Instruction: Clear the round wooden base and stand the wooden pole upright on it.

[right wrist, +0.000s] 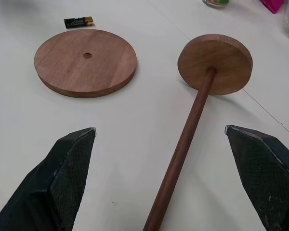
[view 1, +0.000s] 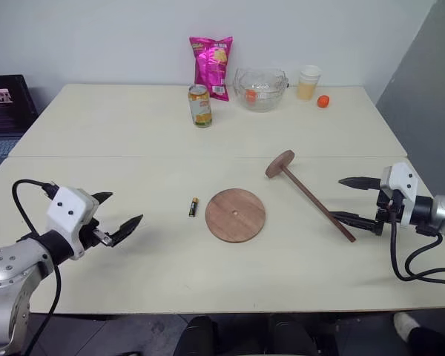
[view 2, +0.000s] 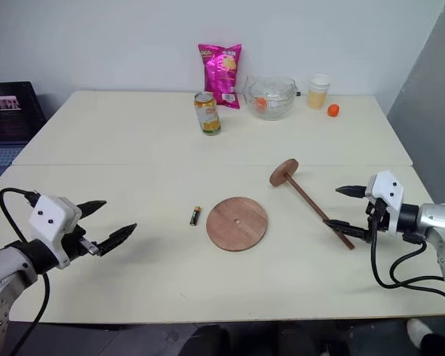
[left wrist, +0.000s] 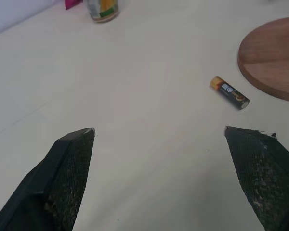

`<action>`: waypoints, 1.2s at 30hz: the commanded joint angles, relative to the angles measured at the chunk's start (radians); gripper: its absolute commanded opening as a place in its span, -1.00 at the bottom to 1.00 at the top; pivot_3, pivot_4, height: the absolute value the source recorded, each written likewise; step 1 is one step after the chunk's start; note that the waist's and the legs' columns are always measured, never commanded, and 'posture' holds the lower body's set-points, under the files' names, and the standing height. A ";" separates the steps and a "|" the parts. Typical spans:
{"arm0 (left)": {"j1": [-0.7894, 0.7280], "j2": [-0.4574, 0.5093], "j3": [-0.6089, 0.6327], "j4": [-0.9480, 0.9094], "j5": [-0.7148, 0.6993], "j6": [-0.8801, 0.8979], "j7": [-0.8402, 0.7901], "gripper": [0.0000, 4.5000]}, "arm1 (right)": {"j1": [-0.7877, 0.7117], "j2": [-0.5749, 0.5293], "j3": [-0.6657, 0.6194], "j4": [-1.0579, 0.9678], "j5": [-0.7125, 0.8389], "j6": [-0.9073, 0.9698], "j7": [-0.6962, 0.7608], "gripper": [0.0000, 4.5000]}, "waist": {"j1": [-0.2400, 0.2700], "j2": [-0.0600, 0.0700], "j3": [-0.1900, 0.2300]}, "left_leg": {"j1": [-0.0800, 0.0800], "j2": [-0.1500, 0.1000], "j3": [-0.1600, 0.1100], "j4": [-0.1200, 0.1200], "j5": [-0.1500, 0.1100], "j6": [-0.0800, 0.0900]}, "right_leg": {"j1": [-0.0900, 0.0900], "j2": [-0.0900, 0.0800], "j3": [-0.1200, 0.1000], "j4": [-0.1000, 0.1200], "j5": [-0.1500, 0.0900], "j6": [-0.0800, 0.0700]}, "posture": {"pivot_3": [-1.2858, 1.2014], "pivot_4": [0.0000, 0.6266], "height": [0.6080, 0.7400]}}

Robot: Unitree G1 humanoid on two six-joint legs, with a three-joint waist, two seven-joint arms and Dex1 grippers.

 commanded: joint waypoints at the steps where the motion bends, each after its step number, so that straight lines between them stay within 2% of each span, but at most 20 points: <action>1: -0.046 0.018 -0.018 -0.041 -0.035 0.073 0.020 0.99 | -0.004 0.018 -0.032 -0.098 0.061 0.046 -0.019 1.00 | 0.000 0.000 0.000 | 0.000 0.000 0.000 0.000 0.000 0.000 | 0.000 0.000 0.000 0.000 0.000 0.000 | 0.03 -0.52 1.00; 8: -0.132 0.018 -0.120 -0.073 -0.087 0.238 0.047 0.99 | 0.010 0.024 -0.029 -0.262 0.178 0.197 -0.040 1.00 | 0.001 0.000 0.000 | -0.001 0.000 0.000 0.000 0.000 0.000 | 0.000 0.000 0.000 0.000 0.000 0.000 | 0.03 -0.52 1.00; 18: -0.418 -0.083 -0.358 0.046 -0.053 0.481 0.201 0.99 | -0.007 0.111 0.047 -0.430 0.230 0.264 -0.129 1.00 | 0.000 -0.001 0.000 | -0.001 -0.001 -0.001 0.001 0.000 0.000 | 0.000 0.000 -0.001 0.000 0.000 0.001 | 0.03 -0.52 1.00; 24: -0.496 -0.117 -0.455 0.145 -0.007 0.506 0.226 0.99 | -0.066 0.116 0.079 -0.464 0.259 0.291 -0.123 1.00 | -0.003 -0.002 0.001 | -0.001 -0.001 -0.001 0.000 0.000 0.000 | -0.001 0.000 -0.001 0.001 0.000 0.001 | 0.03 -0.52 1.00; 36: -0.542 -0.188 -0.513 0.270 0.052 0.510 0.243 0.99 | -0.077 0.114 0.101 -0.469 0.264 0.284 -0.110 1.00 | 0.000 -0.004 0.002 | -0.003 -0.001 -0.002 0.001 0.000 -0.001 | -0.001 0.000 -0.001 0.000 0.000 0.000 | 0.03 -0.52 1.00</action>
